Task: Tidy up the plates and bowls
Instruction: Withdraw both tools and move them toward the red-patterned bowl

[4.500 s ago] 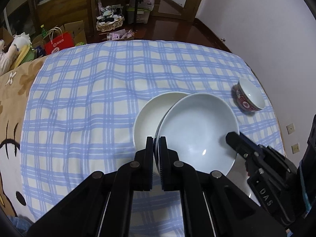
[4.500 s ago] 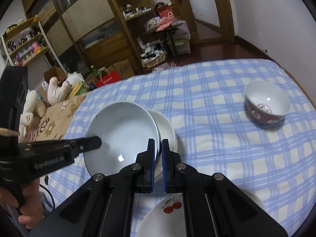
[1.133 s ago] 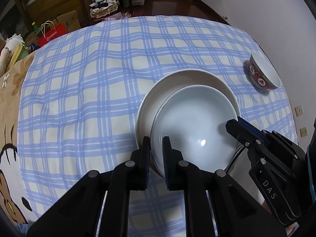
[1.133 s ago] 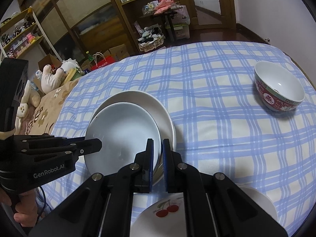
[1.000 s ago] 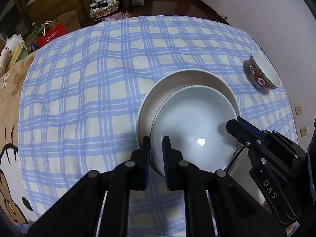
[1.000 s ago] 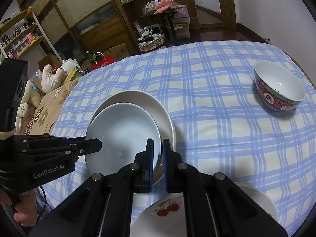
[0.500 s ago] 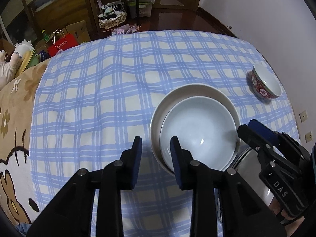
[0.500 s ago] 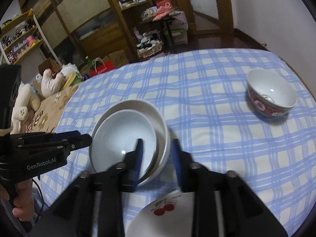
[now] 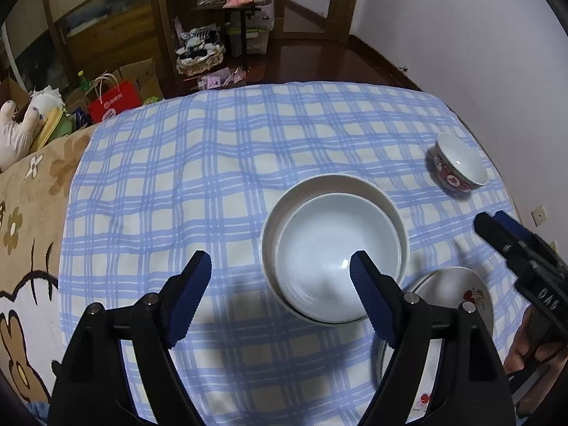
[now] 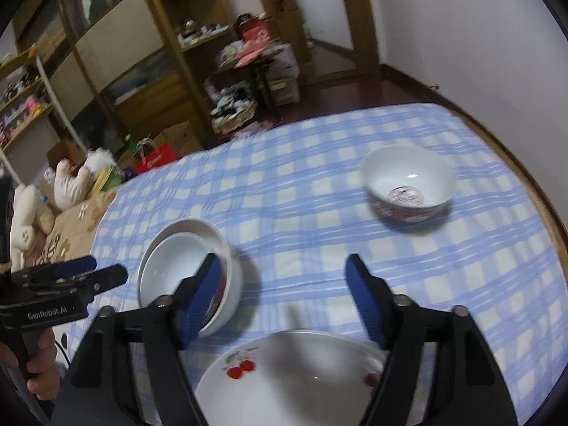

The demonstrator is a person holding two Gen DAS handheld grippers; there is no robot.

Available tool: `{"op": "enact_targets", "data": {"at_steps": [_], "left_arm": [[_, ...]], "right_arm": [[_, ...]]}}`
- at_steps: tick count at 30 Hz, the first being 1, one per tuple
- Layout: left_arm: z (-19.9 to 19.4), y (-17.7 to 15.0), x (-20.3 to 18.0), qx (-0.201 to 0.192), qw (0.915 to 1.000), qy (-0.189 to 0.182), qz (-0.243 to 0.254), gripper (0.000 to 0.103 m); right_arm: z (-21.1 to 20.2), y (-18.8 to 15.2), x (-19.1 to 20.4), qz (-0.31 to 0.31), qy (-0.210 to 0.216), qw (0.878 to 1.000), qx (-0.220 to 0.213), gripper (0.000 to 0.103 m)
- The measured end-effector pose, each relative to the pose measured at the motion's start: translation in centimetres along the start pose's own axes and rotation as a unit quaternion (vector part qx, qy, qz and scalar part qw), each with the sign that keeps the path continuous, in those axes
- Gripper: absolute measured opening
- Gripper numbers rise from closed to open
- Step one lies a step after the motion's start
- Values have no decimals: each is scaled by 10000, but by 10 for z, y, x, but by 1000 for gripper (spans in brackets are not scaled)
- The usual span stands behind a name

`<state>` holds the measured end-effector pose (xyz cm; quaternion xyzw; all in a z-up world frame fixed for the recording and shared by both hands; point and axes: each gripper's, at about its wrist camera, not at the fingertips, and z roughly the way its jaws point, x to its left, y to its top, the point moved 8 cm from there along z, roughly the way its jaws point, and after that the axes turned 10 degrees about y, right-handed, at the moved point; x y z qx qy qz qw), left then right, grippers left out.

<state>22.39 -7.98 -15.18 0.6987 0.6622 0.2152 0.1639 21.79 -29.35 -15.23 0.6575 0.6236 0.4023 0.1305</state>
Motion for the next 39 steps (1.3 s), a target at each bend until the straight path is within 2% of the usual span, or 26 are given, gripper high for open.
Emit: {"op": "enact_targets", "data": {"at_steps": [7, 9, 10, 16, 23, 29, 39], "left_arm": [[-23, 8, -22, -111, 9996, -97, 258, 90], [-31, 14, -28, -190, 9994, -170, 246, 92], [-36, 17, -32, -225, 9992, -194, 254, 92], [-54, 39, -59, -525, 9973, -325, 395, 92], [-70, 66, -91, -963, 9929, -571, 396, 92], [-62, 84, -112, -989, 9918, -682, 429, 92], [-24, 110, -143, -857, 9921, -755, 511, 92]], "right_arm": [[-37, 14, -25, 47, -331, 9991, -274, 94], [-50, 17, -32, 79, -391, 9983, -417, 101], [-56, 20, -35, 97, -417, 9978, -498, 102], [-79, 35, -57, 298, -494, 9949, -831, 102], [-86, 45, -80, 563, -545, 9919, -998, 102], [-90, 55, -95, 560, -716, 9890, -1163, 102], [-84, 69, -122, 553, -922, 9852, -1338, 102]]}}
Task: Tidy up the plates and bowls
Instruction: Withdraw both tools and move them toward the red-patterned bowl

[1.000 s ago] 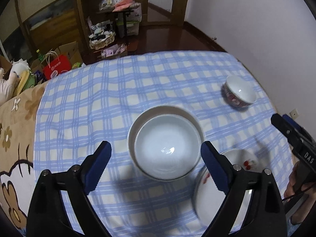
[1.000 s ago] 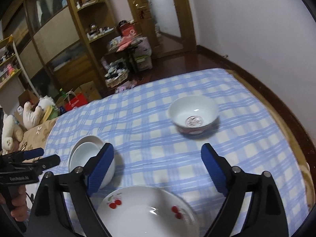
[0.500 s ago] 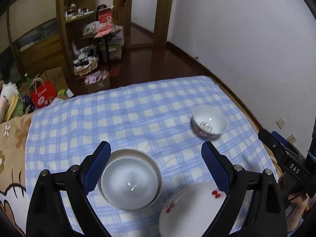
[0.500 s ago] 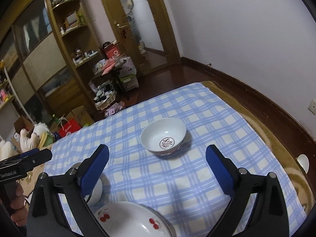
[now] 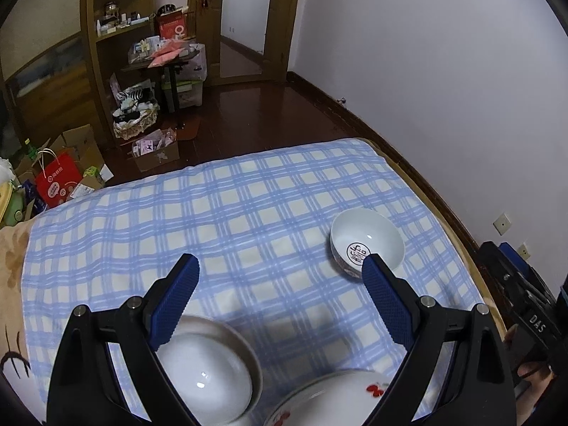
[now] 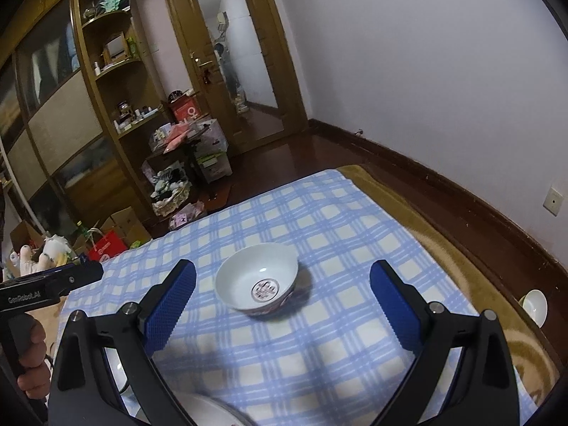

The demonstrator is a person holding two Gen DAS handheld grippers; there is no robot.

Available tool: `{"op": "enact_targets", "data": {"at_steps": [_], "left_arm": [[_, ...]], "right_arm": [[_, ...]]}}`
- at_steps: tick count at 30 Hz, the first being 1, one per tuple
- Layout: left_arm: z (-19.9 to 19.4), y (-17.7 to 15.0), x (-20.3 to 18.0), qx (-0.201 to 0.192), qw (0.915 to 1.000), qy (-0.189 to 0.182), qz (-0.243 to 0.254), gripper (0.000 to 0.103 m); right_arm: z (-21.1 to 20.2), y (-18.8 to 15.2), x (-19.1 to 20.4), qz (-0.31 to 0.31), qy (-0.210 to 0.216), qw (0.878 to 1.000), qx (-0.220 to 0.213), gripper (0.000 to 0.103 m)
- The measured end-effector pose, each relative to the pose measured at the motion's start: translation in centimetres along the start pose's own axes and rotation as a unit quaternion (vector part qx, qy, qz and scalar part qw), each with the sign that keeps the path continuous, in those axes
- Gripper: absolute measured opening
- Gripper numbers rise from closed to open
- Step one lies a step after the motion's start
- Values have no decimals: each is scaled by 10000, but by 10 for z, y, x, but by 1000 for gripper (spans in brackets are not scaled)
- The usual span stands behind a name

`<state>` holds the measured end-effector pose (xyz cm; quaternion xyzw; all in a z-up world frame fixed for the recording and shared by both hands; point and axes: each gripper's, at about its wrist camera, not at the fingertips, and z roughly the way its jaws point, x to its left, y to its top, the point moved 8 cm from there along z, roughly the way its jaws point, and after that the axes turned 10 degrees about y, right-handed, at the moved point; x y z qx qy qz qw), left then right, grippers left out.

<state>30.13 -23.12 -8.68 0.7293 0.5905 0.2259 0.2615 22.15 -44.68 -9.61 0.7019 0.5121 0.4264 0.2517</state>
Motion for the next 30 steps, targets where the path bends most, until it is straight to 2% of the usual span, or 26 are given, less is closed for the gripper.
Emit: {"op": "enact_targets", "data": {"at_steps": [6, 10, 14, 26, 30], "left_arm": [[29, 11, -15, 147, 9999, -7, 72, 92], [42, 19, -25, 94, 9999, -23, 83, 92], [63, 24, -34, 159, 9998, -50, 131, 92], [129, 19, -54, 717, 9971, -188, 164, 92], [145, 15, -62, 840, 9959, -131, 297, 92]], "right_arm": [[17, 7, -14, 134, -15, 9999, -30, 102], [28, 7, -26, 328, -18, 9994, -83, 102], [44, 1, -37, 445, -77, 9990, 67, 102], [89, -15, -57, 666, -92, 9965, 492, 102], [103, -24, -59, 695, -84, 9952, 677, 96]]}}
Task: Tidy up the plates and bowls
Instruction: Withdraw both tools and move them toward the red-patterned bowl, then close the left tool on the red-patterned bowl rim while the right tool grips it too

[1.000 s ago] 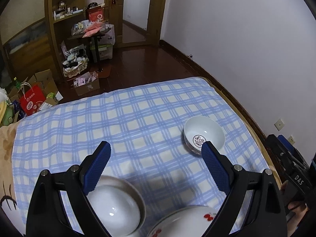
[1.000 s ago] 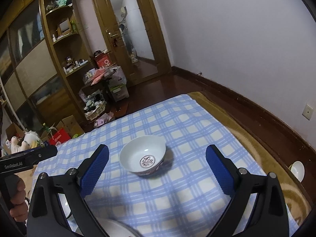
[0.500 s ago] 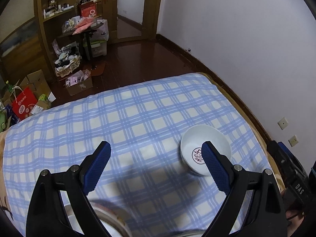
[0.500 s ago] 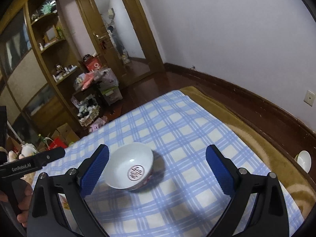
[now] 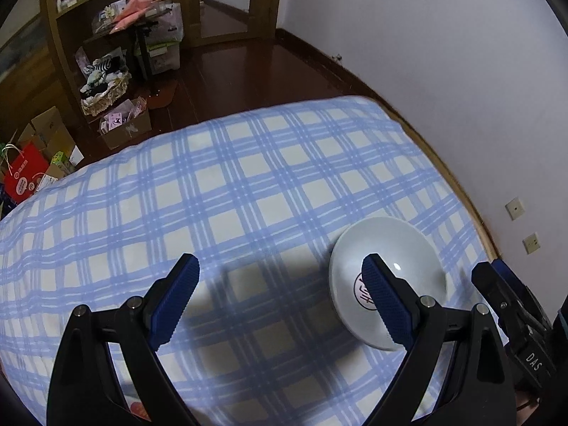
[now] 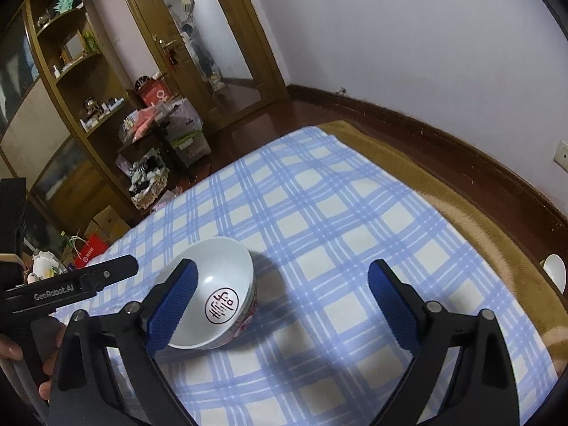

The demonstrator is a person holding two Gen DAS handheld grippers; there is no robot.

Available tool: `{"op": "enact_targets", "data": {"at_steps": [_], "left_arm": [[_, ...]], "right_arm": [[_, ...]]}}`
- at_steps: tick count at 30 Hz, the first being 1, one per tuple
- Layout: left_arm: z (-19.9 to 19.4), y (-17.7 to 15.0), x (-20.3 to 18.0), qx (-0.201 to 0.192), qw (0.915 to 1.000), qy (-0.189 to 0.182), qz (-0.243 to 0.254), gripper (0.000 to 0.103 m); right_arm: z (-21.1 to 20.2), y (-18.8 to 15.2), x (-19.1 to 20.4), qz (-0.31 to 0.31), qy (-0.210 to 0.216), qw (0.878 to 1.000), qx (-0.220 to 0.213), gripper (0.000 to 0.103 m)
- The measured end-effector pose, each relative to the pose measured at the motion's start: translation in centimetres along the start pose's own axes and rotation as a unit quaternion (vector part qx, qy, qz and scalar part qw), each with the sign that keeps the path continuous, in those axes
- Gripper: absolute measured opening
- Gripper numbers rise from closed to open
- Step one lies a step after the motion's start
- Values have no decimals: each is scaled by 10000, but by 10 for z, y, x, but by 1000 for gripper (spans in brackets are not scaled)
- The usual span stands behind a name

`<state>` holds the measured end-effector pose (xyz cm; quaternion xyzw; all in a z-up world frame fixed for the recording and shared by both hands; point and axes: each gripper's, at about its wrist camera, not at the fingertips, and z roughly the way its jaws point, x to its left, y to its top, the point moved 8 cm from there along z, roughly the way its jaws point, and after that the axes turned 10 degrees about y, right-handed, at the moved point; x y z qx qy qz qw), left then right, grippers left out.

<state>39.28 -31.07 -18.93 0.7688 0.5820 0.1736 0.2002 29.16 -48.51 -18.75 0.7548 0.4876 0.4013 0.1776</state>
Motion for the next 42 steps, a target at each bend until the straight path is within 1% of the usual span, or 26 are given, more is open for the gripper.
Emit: {"op": "enact_targets", "data": {"at_steps": [4, 6, 7, 8, 9, 10, 11, 12, 13, 15, 16, 17, 18, 20, 23, 25, 28, 32, 37, 42], "left_arm": [[14, -4, -8, 145, 9998, 17, 135, 92], [19, -7, -11, 207, 9995, 60, 248, 92], [21, -8, -12, 223, 9993, 83, 290, 92], [22, -9, -14, 235, 9992, 103, 318, 90], [24, -10, -15, 256, 9990, 119, 340, 88], [25, -11, -15, 279, 9989, 122, 349, 81], [27, -12, -16, 328, 9987, 127, 360, 74], [28, -13, -16, 364, 9985, 144, 372, 70], [30, -15, -16, 399, 9983, 166, 388, 66], [31, -16, -20, 399, 9984, 67, 397, 57], [31, -17, -22, 396, 9983, 6, 425, 49], [30, -18, -25, 412, 9981, -74, 446, 41], [28, -19, -28, 434, 9979, -192, 435, 36], [27, -20, -33, 500, 9973, -374, 386, 19], [26, -24, -39, 566, 9965, -436, 423, 6], [24, -25, -42, 532, 9967, -331, 516, 6], [18, -28, -42, 555, 9968, -319, 485, 5], [9, -35, -40, 640, 9957, -335, 574, 5], [-5, -47, -35, 729, 9954, -364, 505, 5], [-22, -56, -27, 679, 9963, -303, 431, 5]], "right_arm": [[13, -8, -2, 98, 87, 9997, 183, 94], [19, -12, -1, 104, 128, 9994, 292, 89], [21, -13, -1, 105, 133, 9993, 329, 88], [23, -15, -1, 114, 144, 9991, 373, 85], [26, -17, -1, 132, 163, 9988, 434, 79], [28, -20, -1, 165, 177, 9984, 515, 75], [31, -23, -1, 201, 185, 9978, 600, 65], [33, -26, -2, 274, 222, 9968, 720, 54], [35, -29, -2, 362, 320, 9957, 794, 50], [37, -32, -1, 531, 532, 9936, 845, 42], [37, -33, 0, 594, 616, 9924, 888, 40], [38, -35, 1, 633, 683, 9914, 923, 32], [39, -36, 3, 666, 754, 9903, 957, 26], [40, -38, 5, 673, 790, 9896, 999, 22], [41, -41, 11, 596, 786, 9894, 1068, 15], [40, -43, 15, 457, 636, 9909, 1094, 15], [36, -45, 15, 410, 526, 9917, 1095, 13], [29, -49, 19, 291, 485, 9916, 1167, 11], [18, -54, 24, 227, 476, 9915, 1192, 10], [4, -55, 36, 164, 559, 9922, 1101, 10]]}}
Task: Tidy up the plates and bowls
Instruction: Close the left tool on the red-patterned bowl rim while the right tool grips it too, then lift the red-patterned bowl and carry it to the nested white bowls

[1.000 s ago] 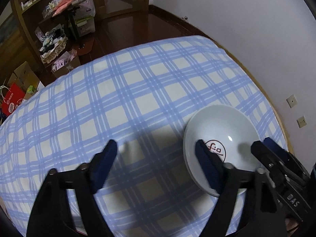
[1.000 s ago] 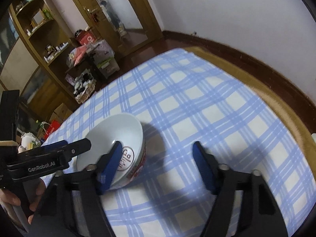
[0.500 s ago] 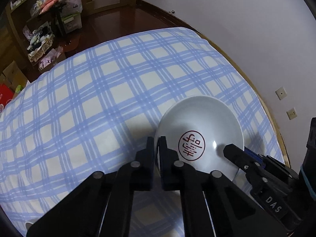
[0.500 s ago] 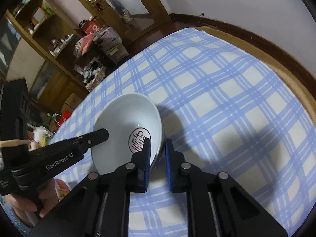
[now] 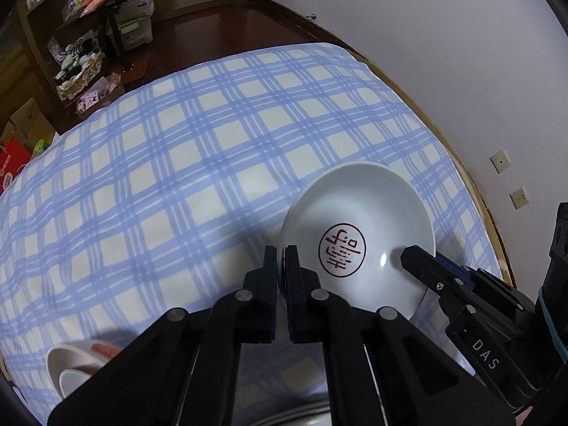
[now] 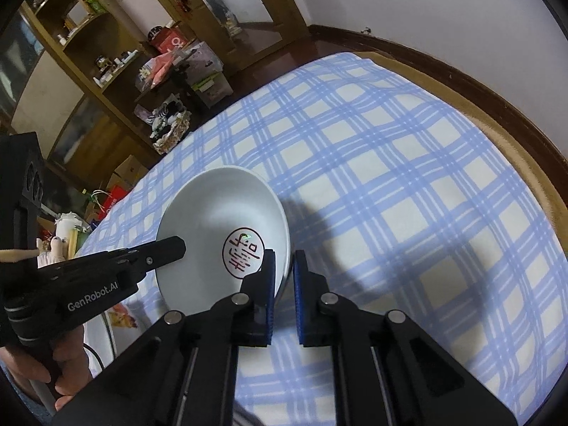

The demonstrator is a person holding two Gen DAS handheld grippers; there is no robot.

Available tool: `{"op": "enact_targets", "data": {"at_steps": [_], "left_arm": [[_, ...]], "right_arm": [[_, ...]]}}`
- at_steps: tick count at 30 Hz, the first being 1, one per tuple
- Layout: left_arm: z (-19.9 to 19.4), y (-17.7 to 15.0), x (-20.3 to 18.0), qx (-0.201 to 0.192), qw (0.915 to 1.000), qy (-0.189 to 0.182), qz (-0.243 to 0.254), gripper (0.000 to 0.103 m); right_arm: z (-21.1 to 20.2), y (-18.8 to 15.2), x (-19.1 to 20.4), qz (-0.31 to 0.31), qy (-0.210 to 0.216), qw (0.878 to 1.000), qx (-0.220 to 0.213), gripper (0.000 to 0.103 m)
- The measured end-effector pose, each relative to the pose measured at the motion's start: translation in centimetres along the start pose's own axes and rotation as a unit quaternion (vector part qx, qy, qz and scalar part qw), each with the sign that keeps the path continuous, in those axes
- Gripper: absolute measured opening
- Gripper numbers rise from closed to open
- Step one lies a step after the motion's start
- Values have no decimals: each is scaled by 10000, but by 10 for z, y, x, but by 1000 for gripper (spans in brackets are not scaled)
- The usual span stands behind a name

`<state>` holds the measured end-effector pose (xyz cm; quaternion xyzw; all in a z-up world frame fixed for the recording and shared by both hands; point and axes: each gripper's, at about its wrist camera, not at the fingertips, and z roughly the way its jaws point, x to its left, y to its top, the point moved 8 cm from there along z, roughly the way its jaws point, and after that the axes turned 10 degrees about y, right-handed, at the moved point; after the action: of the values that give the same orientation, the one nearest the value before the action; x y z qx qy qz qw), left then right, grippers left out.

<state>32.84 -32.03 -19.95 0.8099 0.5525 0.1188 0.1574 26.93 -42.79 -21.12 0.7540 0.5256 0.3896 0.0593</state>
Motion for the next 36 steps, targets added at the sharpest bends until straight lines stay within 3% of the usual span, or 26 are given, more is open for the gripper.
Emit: {"op": "enact_targets", "data": {"at_steps": [10, 24, 36], "left_arm": [[-62, -20, 35, -336, 9986, 38, -410, 6], [-161, -71, 110, -800, 9891, 232, -1214, 6], [-198, -115, 148, -945, 9841, 495, -1419, 6]], "right_arm": [[-38, -7, 63, -521, 106, 9983, -233, 11], [-74, -31, 169, -1215, 404, 9909, -418, 11], [-80, -68, 220, -1564, 599, 9853, -348, 11]]}}
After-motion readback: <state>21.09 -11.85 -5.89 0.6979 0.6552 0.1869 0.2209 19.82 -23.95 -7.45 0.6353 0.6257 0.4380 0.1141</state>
